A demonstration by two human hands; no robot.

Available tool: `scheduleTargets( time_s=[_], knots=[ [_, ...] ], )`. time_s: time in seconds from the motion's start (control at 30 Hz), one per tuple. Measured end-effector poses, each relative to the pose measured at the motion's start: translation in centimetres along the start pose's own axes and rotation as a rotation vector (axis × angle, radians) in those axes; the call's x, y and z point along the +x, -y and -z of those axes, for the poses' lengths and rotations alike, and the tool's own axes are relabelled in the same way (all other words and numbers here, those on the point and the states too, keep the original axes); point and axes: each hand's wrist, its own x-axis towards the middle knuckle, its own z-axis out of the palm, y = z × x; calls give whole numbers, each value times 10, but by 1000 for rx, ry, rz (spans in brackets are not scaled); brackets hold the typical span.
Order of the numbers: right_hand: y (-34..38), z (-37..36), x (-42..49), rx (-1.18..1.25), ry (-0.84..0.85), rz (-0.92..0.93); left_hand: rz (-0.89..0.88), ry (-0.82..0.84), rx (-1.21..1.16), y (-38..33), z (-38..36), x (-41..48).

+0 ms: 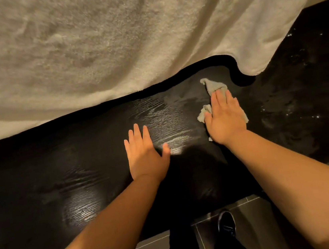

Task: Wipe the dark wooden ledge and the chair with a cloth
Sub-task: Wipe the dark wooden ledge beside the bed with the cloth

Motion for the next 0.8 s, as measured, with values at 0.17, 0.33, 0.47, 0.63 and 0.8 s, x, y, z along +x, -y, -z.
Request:
scheduleTargets(
  time_s=[0.17, 0.33, 0.47, 0.63, 0.8],
  knots=[
    [7, -2, -30, -34, 99, 532, 197, 1, -64, -11, 4, 9],
    [-59, 3, 33, -42, 50, 265, 243, -54, -58, -16, -2, 8],
    [-49, 4, 47, -37, -8, 131, 248, -66, -30, -16, -5, 8],
    [10, -14, 5, 29, -93, 504, 248, -53, -10, -17, -3, 10],
    [-16, -6, 37, 52, -34, 590, 257, -51, -19, -17, -3, 11]
  ],
)
